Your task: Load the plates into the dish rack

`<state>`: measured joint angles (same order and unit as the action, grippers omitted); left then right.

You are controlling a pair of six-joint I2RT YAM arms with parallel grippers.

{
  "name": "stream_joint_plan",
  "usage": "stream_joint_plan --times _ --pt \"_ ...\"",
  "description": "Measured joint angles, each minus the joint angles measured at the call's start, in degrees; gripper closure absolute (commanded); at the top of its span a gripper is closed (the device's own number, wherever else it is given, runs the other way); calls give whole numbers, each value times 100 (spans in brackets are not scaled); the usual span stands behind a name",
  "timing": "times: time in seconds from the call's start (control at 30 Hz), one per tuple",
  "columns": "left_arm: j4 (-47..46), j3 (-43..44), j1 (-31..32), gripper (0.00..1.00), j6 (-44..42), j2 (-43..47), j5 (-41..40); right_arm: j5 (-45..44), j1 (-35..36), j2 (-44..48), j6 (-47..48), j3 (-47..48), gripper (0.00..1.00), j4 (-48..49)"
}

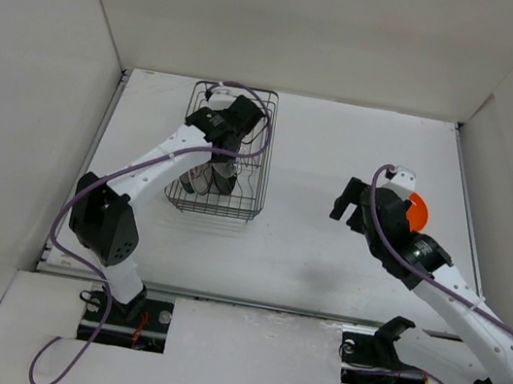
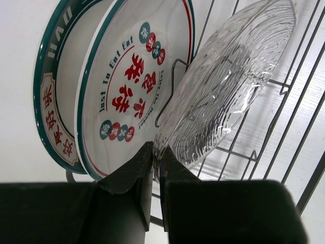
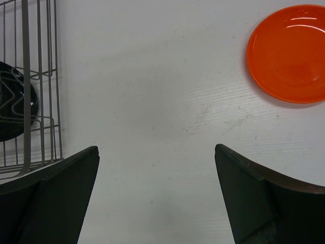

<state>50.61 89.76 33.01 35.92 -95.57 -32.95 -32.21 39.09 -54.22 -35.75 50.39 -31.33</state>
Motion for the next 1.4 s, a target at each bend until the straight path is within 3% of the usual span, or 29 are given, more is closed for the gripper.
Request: stream_joint_plan --times 0.53,1.13,1.23,1.3,1.33,1.4 --pt "24 197 0 100 66 -37 -313 57 0 24 -7 -85 0 50" --pt "15 197 0 100 17 -267 -146 92 0 225 15 -260 0 85" --pt "-9 197 0 93 -44 -267 -96 92 0 225 15 -260 0 85" --pt "-17 197 0 75 -83 -267 -46 92 0 225 15 -260 0 85" --pt "-26 197 0 71 -133 -267 -13 92 0 225 22 -260 0 85" --pt "-70 197 0 69 -155 -267 66 92 0 225 37 -260 0 85"
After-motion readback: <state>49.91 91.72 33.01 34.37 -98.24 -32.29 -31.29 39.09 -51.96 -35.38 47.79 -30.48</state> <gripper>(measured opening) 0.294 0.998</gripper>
